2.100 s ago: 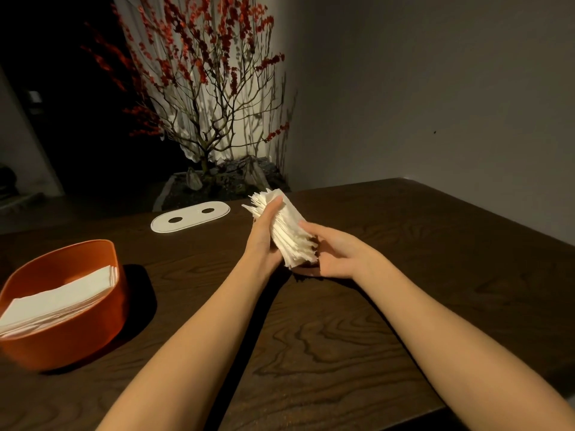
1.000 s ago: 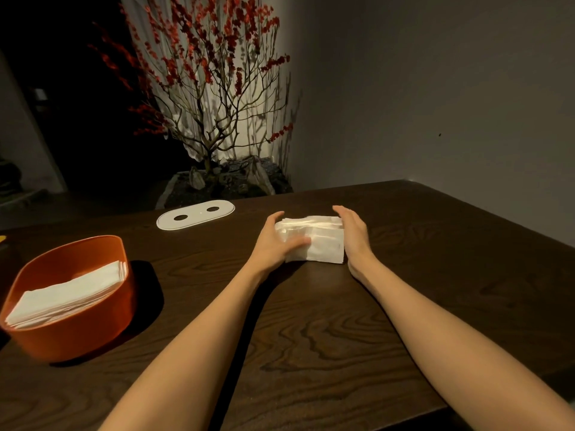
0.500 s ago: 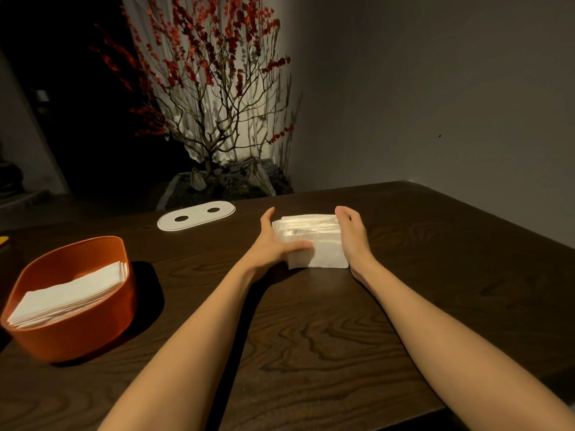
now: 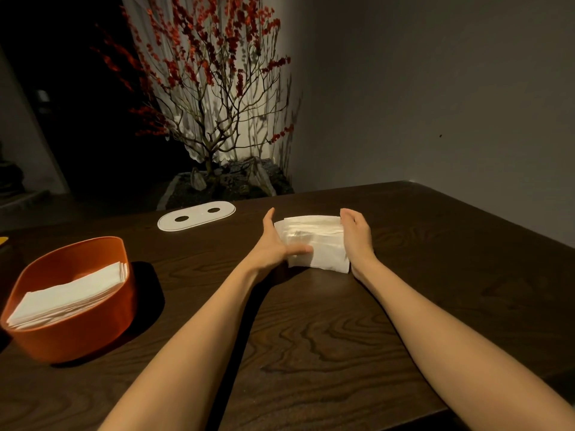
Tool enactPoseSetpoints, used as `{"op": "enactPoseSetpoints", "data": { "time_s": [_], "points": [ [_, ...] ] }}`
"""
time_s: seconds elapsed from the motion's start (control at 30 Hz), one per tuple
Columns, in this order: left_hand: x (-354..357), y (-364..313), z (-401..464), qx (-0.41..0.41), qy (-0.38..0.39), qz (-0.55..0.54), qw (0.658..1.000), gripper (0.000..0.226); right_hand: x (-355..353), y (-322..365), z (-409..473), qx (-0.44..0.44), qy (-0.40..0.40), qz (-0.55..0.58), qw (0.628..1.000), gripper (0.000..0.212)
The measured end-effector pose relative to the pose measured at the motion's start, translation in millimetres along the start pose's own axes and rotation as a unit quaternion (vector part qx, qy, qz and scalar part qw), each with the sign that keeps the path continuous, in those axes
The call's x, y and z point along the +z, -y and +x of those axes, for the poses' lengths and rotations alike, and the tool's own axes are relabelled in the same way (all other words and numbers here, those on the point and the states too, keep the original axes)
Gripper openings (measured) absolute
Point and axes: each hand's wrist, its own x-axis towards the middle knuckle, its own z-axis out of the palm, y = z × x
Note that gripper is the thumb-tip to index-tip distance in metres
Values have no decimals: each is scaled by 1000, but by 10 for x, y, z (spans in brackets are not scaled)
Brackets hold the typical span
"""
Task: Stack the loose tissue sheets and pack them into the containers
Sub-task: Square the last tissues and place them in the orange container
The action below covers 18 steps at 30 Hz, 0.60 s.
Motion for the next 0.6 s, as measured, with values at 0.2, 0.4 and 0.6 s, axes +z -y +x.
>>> {"op": "enactPoseSetpoints", "data": {
  "time_s": [0.2, 0.4, 0.6],
  "points": [
    [135, -65, -24, 30, -38, 12, 999, 108, 32, 65, -56, -19, 127, 32, 991, 52],
    [-3, -50, -20, 45, -66, 24, 996, 94, -163, 110, 7, -29, 275, -48, 960, 86],
    [-84, 24, -8, 40, -66, 37, 996, 110, -184, -10, 70, -37, 292, -162, 942, 94]
  ]
}}
